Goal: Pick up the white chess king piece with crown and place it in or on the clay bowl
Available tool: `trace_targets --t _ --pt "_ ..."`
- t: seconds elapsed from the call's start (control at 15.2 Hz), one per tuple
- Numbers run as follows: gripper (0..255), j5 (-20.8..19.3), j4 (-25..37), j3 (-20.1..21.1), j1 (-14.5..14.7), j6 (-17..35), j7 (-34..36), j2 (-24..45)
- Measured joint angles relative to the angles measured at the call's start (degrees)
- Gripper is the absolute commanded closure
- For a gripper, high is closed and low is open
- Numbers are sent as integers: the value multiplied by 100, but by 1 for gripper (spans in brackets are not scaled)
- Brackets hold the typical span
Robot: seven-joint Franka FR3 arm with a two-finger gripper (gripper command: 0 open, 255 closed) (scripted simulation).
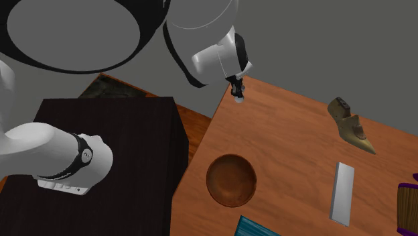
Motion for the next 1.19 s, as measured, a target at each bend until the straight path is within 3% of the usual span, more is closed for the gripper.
trace_targets --t 0.53,1.19 --pt "255 64 -63 35 -36 -11 -58 -86" --pt "255 775 -459 432 -347 -195 -689 -803"
